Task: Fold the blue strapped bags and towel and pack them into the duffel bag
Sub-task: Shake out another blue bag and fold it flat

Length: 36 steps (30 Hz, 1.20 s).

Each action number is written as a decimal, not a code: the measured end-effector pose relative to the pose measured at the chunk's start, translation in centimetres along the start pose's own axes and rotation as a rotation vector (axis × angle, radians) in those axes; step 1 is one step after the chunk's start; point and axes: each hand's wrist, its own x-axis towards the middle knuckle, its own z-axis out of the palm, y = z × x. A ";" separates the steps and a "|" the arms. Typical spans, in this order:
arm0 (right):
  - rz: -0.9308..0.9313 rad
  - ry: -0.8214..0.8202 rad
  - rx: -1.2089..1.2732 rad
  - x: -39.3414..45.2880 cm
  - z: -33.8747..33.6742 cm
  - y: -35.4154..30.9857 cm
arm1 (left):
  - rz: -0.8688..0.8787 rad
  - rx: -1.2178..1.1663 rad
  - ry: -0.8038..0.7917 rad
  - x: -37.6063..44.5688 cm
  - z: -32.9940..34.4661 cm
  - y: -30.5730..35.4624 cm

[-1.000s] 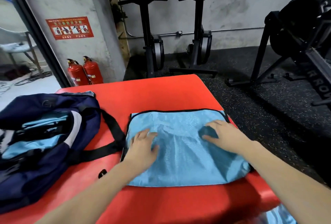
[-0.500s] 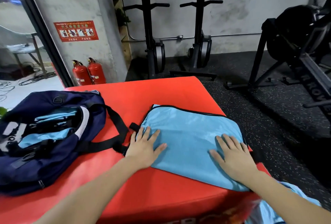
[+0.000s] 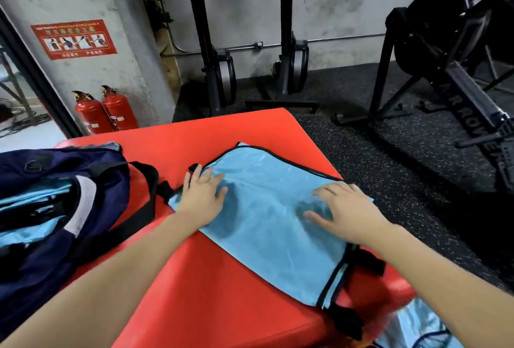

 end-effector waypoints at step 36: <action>-0.077 -0.144 0.169 -7.8 -1.8 -3.4 | 0.422 -0.329 -0.042 -15.2 -2.8 3.7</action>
